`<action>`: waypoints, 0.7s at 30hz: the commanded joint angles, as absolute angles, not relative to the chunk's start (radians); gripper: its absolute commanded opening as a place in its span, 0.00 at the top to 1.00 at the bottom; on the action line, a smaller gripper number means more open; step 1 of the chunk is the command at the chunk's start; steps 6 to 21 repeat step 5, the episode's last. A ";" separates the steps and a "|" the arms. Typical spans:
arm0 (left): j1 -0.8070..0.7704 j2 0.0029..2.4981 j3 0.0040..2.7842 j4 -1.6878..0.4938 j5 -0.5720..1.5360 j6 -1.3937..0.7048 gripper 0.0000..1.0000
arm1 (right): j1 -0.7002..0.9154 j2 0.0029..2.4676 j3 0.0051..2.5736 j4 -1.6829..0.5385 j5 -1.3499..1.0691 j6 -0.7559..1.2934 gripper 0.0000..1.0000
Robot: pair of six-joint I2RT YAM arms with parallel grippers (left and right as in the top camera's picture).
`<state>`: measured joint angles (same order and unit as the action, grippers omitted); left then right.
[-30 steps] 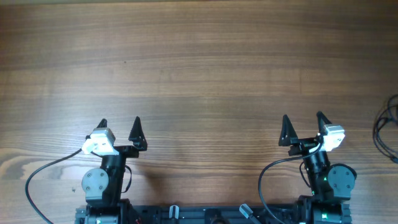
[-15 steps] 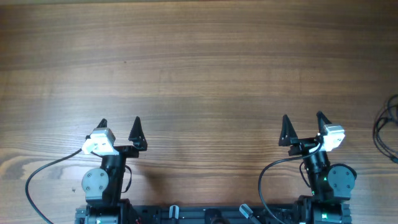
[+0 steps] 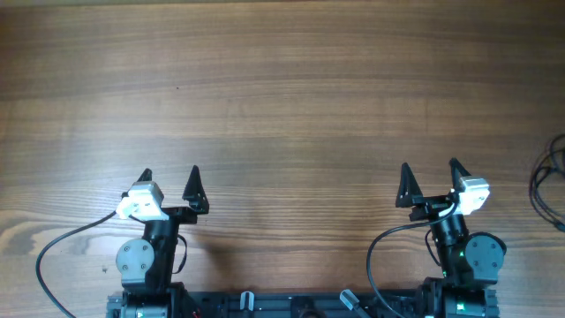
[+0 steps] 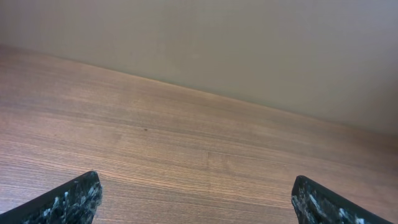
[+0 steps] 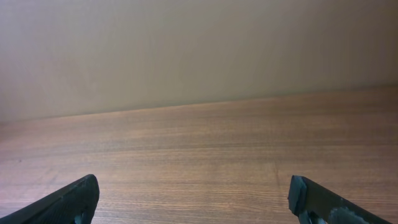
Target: Untangle cables
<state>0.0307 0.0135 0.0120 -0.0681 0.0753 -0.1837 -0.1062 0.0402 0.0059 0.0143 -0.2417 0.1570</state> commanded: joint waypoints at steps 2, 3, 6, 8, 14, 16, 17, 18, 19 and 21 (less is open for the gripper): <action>0.025 0.007 0.006 -0.072 0.073 -0.164 0.00 | -0.106 0.034 0.006 0.017 -0.232 0.167 0.00; 0.025 0.007 0.006 -0.072 0.073 -0.164 0.00 | -0.106 0.034 0.006 0.017 -0.232 0.167 0.00; 0.025 0.007 0.006 -0.072 0.073 -0.164 0.00 | -0.106 0.034 0.006 0.017 -0.232 0.167 0.00; 0.025 0.007 0.006 -0.072 0.073 -0.164 0.00 | -0.106 0.034 0.006 0.017 -0.232 0.167 0.00; 0.025 0.007 0.006 -0.072 0.073 -0.164 0.00 | -0.106 0.034 0.006 0.017 -0.232 0.167 0.00; 0.025 0.007 0.006 -0.072 0.073 -0.164 0.00 | -0.106 0.034 0.006 0.017 -0.232 0.167 0.00; 0.025 0.007 0.006 -0.072 0.073 -0.164 0.00 | -0.106 0.034 0.006 0.017 -0.232 0.167 0.00; 0.025 0.007 0.006 -0.072 0.073 -0.164 0.00 | -0.106 0.034 0.006 0.017 -0.232 0.167 0.00; 0.025 0.007 0.006 -0.072 0.073 -0.164 0.00 | -0.106 0.034 0.006 0.017 -0.232 0.167 0.00; 0.025 0.007 0.006 -0.072 0.073 -0.164 0.00 | -0.106 0.034 0.006 0.017 -0.232 0.167 0.00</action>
